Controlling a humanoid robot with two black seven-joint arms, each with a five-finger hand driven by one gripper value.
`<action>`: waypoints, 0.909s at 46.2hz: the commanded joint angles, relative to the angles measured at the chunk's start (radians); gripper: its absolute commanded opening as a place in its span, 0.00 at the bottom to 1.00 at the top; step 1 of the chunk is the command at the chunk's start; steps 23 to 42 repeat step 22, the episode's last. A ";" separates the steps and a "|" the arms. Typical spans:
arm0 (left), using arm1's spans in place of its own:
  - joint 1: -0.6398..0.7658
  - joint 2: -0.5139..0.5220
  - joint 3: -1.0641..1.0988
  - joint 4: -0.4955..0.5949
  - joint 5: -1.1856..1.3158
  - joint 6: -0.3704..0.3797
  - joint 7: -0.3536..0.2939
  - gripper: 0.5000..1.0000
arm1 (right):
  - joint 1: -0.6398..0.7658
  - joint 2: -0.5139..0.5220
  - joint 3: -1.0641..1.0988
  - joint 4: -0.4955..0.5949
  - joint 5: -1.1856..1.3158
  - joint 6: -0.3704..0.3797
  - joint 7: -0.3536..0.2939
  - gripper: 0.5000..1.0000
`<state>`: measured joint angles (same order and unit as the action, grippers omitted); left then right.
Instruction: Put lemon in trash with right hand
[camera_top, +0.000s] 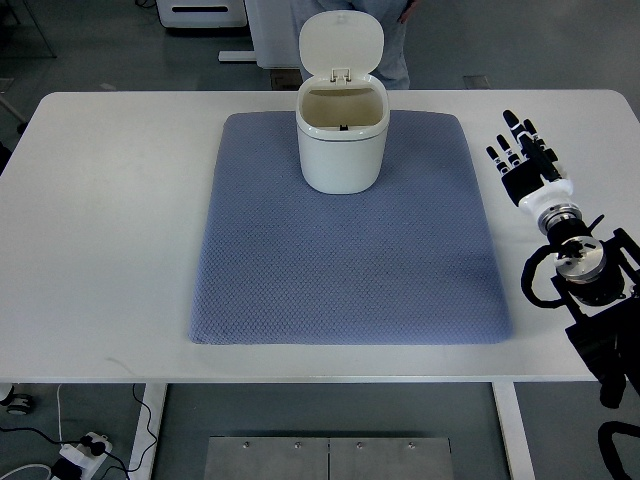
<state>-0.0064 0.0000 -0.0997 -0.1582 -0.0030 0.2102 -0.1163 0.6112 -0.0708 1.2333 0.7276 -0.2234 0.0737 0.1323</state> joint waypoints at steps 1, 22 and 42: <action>0.000 0.000 0.000 -0.001 0.000 0.000 0.000 1.00 | -0.014 -0.010 -0.023 0.000 -0.051 0.018 0.016 1.00; 0.000 0.000 0.000 0.000 0.000 0.000 0.001 1.00 | 0.002 -0.081 -0.041 -0.008 -0.099 0.018 0.030 1.00; 0.000 0.000 0.000 0.000 0.000 0.000 0.001 1.00 | 0.002 -0.081 -0.041 -0.008 -0.099 0.018 0.030 1.00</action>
